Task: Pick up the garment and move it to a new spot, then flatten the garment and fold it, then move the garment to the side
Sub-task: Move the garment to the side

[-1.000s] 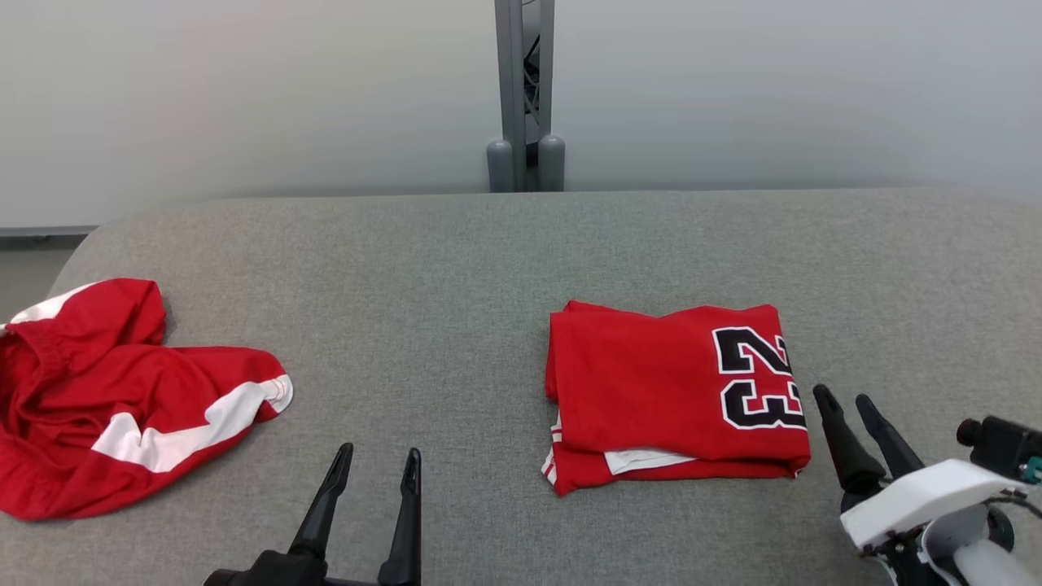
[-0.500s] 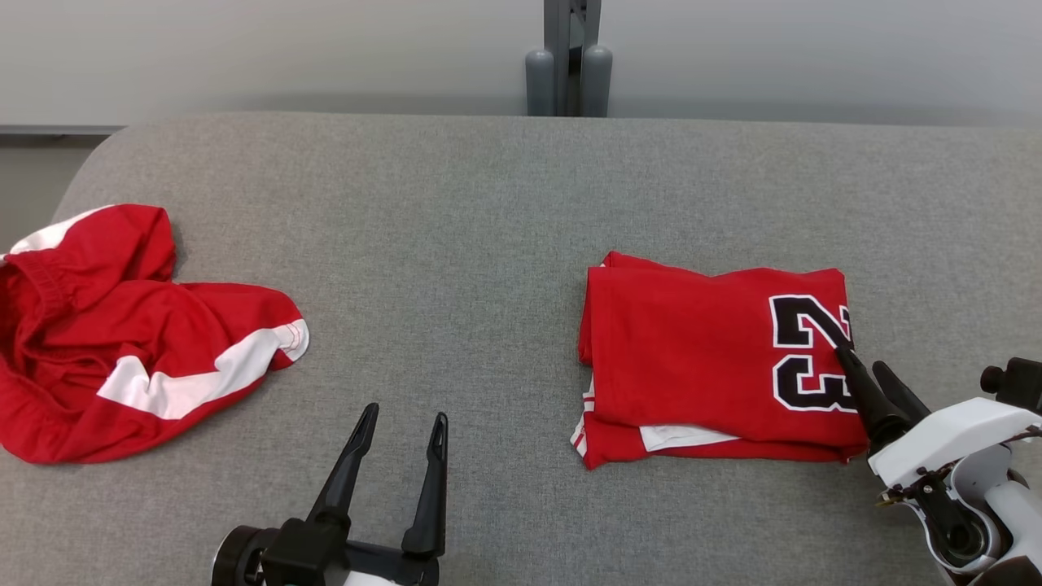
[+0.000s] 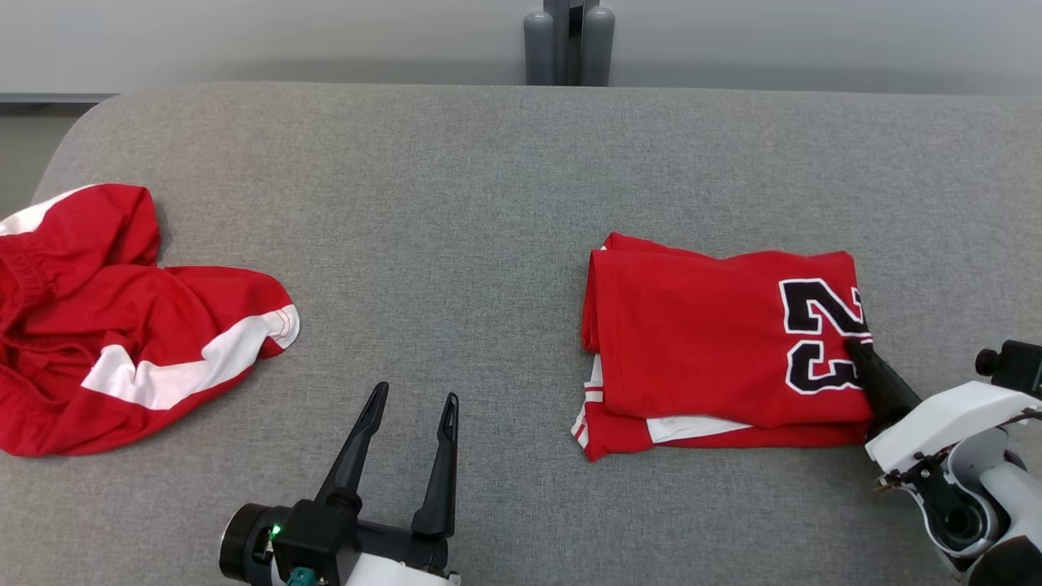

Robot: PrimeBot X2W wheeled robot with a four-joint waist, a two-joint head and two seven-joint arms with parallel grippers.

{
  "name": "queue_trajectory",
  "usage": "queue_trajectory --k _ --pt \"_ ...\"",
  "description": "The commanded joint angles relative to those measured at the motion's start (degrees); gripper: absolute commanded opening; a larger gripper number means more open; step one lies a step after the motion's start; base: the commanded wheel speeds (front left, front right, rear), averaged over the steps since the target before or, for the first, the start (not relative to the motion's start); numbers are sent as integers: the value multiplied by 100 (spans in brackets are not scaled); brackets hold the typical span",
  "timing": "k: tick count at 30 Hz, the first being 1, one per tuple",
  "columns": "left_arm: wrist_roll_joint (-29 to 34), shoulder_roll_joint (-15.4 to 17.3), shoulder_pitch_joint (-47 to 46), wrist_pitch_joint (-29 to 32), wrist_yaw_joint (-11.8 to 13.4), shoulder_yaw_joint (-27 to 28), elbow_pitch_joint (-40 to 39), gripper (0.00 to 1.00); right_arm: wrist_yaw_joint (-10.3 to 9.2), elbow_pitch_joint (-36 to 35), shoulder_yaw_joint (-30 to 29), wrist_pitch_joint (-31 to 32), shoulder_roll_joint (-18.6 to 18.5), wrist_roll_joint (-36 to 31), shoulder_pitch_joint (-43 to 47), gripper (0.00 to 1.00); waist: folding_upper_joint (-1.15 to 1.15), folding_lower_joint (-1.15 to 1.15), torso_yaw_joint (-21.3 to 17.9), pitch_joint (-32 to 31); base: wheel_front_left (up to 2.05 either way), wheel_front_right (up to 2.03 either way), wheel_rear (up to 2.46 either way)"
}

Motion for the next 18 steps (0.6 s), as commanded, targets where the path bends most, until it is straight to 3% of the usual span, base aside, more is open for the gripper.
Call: queue_trajectory --k 1,18 --pt "-11 23 -80 -24 32 -4 10 100 0 -29 24 -88 -104 44 -82 0 0 0 -5 5 0 0 0" --pt "189 23 -417 -24 -37 -72 -174 100 0 -100 600 -660 -595 -644 -1115 0 0 0 -495 380 0 0 0"
